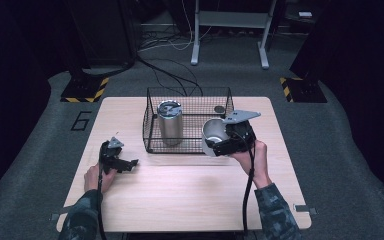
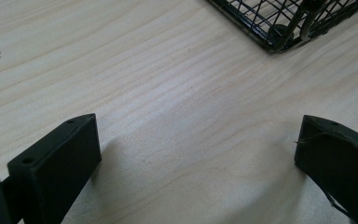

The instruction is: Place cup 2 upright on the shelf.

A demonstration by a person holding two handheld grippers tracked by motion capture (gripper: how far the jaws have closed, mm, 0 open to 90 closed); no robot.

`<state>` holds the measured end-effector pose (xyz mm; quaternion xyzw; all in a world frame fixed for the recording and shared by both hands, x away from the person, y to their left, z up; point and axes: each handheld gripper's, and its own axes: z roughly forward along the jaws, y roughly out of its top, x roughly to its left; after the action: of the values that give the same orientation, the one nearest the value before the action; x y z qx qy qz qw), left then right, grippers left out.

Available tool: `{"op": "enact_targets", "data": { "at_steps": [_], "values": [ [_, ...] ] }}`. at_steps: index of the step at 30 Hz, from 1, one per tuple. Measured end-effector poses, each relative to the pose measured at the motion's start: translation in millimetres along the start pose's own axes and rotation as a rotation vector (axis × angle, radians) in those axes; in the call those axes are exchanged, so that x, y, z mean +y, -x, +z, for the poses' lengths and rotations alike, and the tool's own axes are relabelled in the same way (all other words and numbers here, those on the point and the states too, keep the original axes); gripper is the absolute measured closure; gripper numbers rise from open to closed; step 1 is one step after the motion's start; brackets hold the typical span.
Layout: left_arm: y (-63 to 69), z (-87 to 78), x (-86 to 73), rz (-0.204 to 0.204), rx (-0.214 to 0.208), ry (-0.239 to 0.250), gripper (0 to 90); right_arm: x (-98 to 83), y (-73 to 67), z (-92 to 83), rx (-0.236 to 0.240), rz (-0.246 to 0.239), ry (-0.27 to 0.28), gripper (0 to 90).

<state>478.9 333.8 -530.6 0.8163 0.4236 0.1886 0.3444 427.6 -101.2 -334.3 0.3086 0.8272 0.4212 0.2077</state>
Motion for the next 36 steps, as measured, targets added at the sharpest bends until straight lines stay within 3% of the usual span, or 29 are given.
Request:
{"op": "enact_targets", "data": {
  "at_steps": [11,36],
  "values": [
    [0.0,0.0,0.0,0.0,0.0,0.0,0.0,14.7,7.1,16.3,-0.003,-0.015,-0.007,5.7],
    [-0.1,0.1,0.0,0.0,0.0,0.001,0.0,42.3,32.8,51.4,-0.03,0.011,-0.041,5.7]
  ]
}}
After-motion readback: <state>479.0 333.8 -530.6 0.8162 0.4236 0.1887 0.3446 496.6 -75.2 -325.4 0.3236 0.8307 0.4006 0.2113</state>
